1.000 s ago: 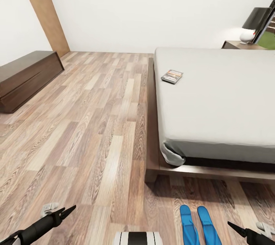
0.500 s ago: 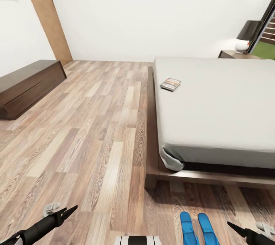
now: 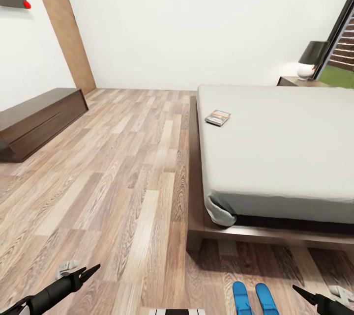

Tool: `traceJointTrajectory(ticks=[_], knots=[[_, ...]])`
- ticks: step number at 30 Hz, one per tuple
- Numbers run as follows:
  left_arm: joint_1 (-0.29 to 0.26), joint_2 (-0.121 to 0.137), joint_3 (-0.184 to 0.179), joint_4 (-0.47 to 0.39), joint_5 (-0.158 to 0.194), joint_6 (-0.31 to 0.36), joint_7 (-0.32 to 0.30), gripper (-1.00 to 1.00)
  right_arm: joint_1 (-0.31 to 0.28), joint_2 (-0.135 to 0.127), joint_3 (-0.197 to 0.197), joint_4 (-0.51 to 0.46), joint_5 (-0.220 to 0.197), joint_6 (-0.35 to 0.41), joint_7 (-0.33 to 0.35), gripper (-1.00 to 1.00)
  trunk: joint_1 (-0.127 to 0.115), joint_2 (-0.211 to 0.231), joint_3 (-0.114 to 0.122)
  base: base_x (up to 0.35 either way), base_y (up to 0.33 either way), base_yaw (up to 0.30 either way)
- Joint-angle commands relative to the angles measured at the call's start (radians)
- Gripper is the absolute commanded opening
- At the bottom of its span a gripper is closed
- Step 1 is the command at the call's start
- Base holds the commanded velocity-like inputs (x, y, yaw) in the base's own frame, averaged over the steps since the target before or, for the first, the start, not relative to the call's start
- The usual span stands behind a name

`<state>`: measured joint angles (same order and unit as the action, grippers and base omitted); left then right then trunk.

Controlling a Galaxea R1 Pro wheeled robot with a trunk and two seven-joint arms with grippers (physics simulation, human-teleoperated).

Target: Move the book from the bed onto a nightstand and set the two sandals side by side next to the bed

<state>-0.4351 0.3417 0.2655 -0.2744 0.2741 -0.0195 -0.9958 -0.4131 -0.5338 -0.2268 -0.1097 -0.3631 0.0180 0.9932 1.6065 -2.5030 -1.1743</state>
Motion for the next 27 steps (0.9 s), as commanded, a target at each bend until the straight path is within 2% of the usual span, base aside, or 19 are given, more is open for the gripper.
traceJointTrajectory(ticks=[1,7,14,27], knots=[[-0.001,0.000,-0.002,0.001,0.004,-0.002,-0.003,1.00,0.000,0.000,-0.006,0.001,0.004,0.002,0.003,1.00,-0.001,0.000,0.003,0.000,0.000,0.000],[-0.001,-0.012,-0.002,0.001,0.004,-0.002,-0.003,1.00,-0.001,0.000,-0.006,0.001,0.004,0.002,0.002,1.00,-0.003,0.001,0.026,0.000,0.000,0.000],[-0.001,-0.015,-0.002,0.001,0.004,-0.002,-0.003,1.00,-0.001,0.000,-0.006,0.001,0.004,0.002,0.001,1.00,-0.006,0.003,0.053,0.000,0.000,0.000],[-0.001,-0.015,-0.002,0.001,0.004,-0.001,-0.002,1.00,-0.001,0.001,-0.006,0.002,0.005,0.002,0.001,1.00,-0.056,0.094,0.094,0.000,0.000,0.000]])
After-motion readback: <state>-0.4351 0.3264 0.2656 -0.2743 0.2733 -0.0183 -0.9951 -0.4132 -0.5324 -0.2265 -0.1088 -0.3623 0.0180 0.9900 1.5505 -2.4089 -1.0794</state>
